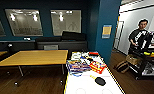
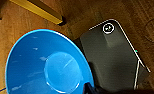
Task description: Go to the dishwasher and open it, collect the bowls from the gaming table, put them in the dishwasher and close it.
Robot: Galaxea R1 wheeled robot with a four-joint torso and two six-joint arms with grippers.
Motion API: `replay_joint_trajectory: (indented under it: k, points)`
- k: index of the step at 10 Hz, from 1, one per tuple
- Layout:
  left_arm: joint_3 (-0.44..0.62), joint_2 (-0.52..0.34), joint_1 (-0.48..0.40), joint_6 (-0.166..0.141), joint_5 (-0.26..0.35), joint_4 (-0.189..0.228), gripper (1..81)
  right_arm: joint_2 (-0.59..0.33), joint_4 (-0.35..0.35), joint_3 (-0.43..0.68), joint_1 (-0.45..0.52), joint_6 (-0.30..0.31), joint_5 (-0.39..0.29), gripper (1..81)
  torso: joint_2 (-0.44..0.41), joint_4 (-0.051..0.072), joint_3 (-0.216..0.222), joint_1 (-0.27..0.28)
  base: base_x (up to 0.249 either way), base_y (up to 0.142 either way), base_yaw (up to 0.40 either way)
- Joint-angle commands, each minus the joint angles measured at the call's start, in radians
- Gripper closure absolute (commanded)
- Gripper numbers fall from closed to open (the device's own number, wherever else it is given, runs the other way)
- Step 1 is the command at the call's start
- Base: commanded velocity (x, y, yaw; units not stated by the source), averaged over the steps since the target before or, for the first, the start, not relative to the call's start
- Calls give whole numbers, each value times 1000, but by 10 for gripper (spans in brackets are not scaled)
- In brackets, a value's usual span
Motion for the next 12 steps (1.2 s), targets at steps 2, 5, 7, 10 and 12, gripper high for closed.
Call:
replay_joint_trajectory:
  k: [2,5,7,10,12]
  points:
    - [10,-30,-65,4,20,12,811,-15,-22,5,53,-2,-37,811,0,28,0,1,0,0,0]
    - [-110,50,-35,7,20,14,811,43,-37,-71,42,-4,-42,811,0,88,0,1,0,0,0]
    - [-266,139,-3,26,8,17,811,113,-65,-185,28,-5,-67,811,0,88,0,1,0,0,0]
    - [-382,216,34,42,6,15,811,218,-86,-351,2,-5,-68,811,0,88,0,1,0,0,0]
    - [-399,242,54,53,8,15,811,244,-114,-366,-10,-5,-67,811,0,88,0,1,0,0,0]
